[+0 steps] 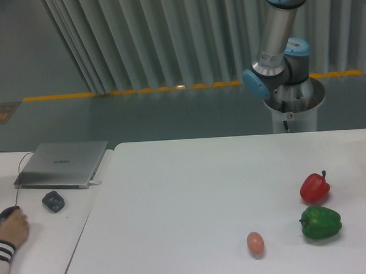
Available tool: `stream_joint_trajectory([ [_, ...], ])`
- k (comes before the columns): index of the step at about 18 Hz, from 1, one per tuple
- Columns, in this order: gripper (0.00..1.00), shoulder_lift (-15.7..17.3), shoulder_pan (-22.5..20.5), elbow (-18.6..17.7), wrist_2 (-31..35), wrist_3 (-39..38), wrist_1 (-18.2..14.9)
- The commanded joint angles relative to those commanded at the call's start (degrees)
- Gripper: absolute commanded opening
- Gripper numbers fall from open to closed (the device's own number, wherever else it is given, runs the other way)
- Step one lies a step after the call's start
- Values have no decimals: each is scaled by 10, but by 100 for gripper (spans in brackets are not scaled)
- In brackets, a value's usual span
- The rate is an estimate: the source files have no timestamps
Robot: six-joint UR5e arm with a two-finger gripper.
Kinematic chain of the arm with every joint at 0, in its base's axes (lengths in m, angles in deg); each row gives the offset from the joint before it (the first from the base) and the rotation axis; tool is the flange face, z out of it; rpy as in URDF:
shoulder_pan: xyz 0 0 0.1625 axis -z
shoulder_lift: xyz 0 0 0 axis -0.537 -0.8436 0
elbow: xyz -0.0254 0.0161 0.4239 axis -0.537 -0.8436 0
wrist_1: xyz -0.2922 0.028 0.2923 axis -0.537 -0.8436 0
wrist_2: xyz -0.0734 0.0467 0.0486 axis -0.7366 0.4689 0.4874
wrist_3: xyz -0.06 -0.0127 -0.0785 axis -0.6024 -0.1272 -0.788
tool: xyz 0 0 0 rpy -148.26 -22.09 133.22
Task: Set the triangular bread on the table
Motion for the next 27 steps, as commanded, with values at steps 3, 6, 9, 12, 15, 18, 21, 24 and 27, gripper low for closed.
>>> stream_joint_trajectory([
  [3,0,11,12,34,-8,0,-36],
  [6,0,51,31,64,-52,-8,-101],
  [9,0,60,63,70,-68,-57,-102],
  [12,0,61,110,63,-79,-125,-99],
  [15,0,46,184,57,-82,-245,-78],
  [18,0,22,212,34,-79,-275,-18],
  [21,0,17,217,17,-80,-272,-6],
  [24,0,10,216,16,-80,-269,-5],
  [27,8,5,214,16,-80,-270,-5],
])
